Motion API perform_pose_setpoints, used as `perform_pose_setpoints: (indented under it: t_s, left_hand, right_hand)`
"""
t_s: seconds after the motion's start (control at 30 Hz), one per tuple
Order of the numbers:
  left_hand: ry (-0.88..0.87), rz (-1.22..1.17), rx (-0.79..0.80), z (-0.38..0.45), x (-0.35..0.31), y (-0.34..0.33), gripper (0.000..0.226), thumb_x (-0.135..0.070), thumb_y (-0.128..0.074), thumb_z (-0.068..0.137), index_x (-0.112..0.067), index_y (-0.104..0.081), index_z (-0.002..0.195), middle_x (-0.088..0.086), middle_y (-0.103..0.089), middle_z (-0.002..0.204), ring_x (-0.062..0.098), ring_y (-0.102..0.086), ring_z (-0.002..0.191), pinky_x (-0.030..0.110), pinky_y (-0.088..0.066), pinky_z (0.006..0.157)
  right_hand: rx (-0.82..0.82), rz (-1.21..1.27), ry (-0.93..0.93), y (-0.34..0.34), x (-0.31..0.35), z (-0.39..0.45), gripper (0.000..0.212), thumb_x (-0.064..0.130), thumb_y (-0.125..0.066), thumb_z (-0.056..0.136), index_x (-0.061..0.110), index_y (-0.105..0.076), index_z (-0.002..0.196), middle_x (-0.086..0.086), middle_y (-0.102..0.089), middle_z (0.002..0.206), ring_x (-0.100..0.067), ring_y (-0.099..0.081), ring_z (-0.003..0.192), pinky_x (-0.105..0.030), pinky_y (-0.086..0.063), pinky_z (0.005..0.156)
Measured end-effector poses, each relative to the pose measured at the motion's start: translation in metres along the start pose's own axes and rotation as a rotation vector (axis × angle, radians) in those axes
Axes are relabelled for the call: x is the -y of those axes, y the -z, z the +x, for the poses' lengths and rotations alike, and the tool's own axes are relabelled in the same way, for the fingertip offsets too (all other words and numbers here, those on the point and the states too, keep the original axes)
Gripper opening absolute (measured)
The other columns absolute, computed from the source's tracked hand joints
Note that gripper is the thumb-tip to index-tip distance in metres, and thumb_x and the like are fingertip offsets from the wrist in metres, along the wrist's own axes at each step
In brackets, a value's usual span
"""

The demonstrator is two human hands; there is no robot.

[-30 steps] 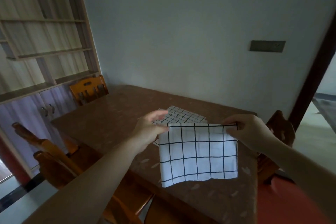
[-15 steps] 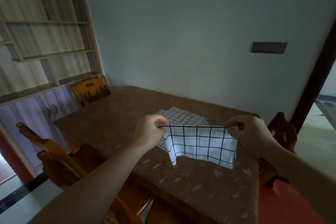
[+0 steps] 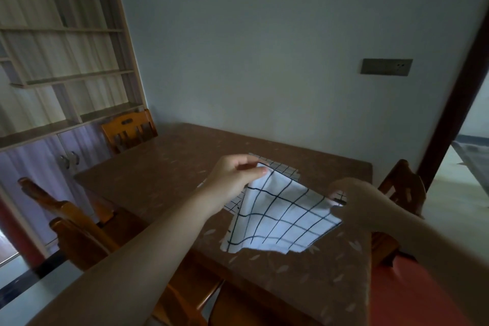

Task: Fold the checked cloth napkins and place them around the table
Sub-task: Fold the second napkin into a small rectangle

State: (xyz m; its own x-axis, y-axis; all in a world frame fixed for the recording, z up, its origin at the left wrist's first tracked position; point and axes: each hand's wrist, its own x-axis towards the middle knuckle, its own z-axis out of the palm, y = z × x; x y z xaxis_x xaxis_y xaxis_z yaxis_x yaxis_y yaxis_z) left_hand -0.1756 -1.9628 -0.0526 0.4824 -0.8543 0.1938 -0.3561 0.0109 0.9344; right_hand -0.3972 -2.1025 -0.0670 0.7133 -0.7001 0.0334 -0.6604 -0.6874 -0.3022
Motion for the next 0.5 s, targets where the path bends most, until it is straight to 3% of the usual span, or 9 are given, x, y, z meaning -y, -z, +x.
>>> perform_pose_setpoints:
  t_s: [0.07, 0.13, 0.17, 0.2, 0.27, 0.33, 0.4, 0.43, 0.5]
  left_hand:
    - [-0.023, 0.008, 0.071, -0.001, -0.008, -0.01, 0.01, -0.016, -0.074, 0.084, -0.026, -0.076, 0.087, -0.003, -0.075, 0.09, 0.008, -0.067, 0.088, 0.022, -0.047, 0.082]
    - [-0.057, 0.056, 0.142, -0.003, -0.014, -0.017, 0.01, -0.015, -0.072, 0.086, -0.023, -0.076, 0.089, -0.002, -0.076, 0.091, 0.008, -0.068, 0.09, 0.019, -0.048, 0.083]
    - [-0.086, 0.076, 0.149, -0.004, -0.015, -0.018, 0.009, -0.015, -0.071, 0.087, -0.021, -0.077, 0.091, 0.0, -0.076, 0.093, 0.01, -0.068, 0.091, 0.018, -0.047, 0.084]
    - [-0.122, 0.092, 0.137, -0.006, -0.017, -0.018, 0.01, -0.014, -0.069, 0.089, -0.019, -0.076, 0.094, 0.002, -0.076, 0.094, 0.012, -0.068, 0.091, 0.016, -0.047, 0.083]
    - [-0.197, 0.159, 0.123, -0.01, -0.019, -0.014, 0.016, -0.019, -0.065, 0.093, -0.016, -0.073, 0.106, 0.0, -0.073, 0.098, 0.011, -0.066, 0.088, 0.01, -0.045, 0.076]
    - [-0.218, 0.286, 0.157, -0.016, -0.019, -0.007, 0.028, -0.033, -0.062, 0.094, -0.018, -0.066, 0.118, -0.01, -0.068, 0.104, 0.0, -0.062, 0.09, 0.006, -0.042, 0.072]
    - [-0.209, 0.338, 0.191, -0.02, -0.017, 0.001, 0.028, -0.037, -0.062, 0.094, -0.01, -0.067, 0.103, -0.013, -0.062, 0.083, -0.006, -0.056, 0.073, 0.008, -0.037, 0.063]
    - [-0.216, 0.337, 0.201, -0.021, -0.014, 0.005, 0.033, -0.034, -0.063, 0.094, -0.002, -0.064, 0.089, -0.008, -0.054, 0.068, -0.002, -0.048, 0.058, 0.011, -0.033, 0.055]
    - [-0.231, 0.33, 0.205, -0.023, -0.012, 0.014, 0.039, -0.031, -0.064, 0.094, 0.006, -0.062, 0.081, 0.012, -0.047, 0.061, 0.009, -0.04, 0.052, 0.021, -0.031, 0.053]
  right_hand:
    - [0.039, 0.176, 0.116, -0.004, 0.022, -0.001, 0.036, 0.033, -0.068, 0.087, 0.027, -0.058, 0.122, 0.013, -0.061, 0.113, -0.008, -0.061, 0.098, -0.015, -0.043, 0.08]
    - [-0.052, 0.341, 0.195, -0.008, 0.044, 0.0, 0.018, 0.041, -0.067, 0.087, 0.032, -0.062, 0.101, 0.025, -0.06, 0.084, 0.008, -0.057, 0.079, -0.008, -0.041, 0.07]
    - [-0.105, 0.373, 0.231, -0.007, 0.052, 0.001, 0.013, 0.039, -0.067, 0.088, 0.027, -0.064, 0.086, 0.021, -0.057, 0.068, 0.006, -0.052, 0.062, -0.01, -0.038, 0.06]
    - [-0.13, 0.401, 0.254, -0.008, 0.054, 0.003, 0.023, 0.035, -0.066, 0.089, 0.017, -0.063, 0.075, 0.012, -0.051, 0.057, 0.0, -0.044, 0.051, -0.016, -0.035, 0.052]
    - [-0.118, 0.499, 0.278, -0.004, 0.058, 0.003, 0.035, 0.026, -0.065, 0.09, 0.001, -0.057, 0.068, 0.001, -0.04, 0.053, -0.007, -0.035, 0.047, -0.023, -0.03, 0.048]
    - [-0.122, 0.58, 0.276, 0.002, 0.055, 0.003, 0.037, 0.025, -0.066, 0.091, -0.004, -0.058, 0.068, 0.002, -0.038, 0.053, -0.007, -0.034, 0.046, -0.021, -0.029, 0.047]
    - [-0.139, 0.61, 0.276, 0.007, 0.05, 0.002, 0.032, 0.026, -0.067, 0.091, 0.004, -0.065, 0.067, 0.004, -0.044, 0.051, -0.007, -0.039, 0.048, -0.02, -0.032, 0.049]
    - [-0.134, 0.631, 0.276, 0.01, 0.048, 0.001, 0.029, 0.027, -0.067, 0.09, 0.012, -0.069, 0.066, 0.003, -0.05, 0.052, -0.008, -0.043, 0.051, -0.022, -0.035, 0.051]
    - [-0.123, 0.672, 0.287, 0.016, 0.044, 0.0, 0.022, 0.031, -0.068, 0.088, 0.021, -0.074, 0.068, -0.007, -0.064, 0.059, -0.014, -0.052, 0.057, -0.028, -0.042, 0.057]
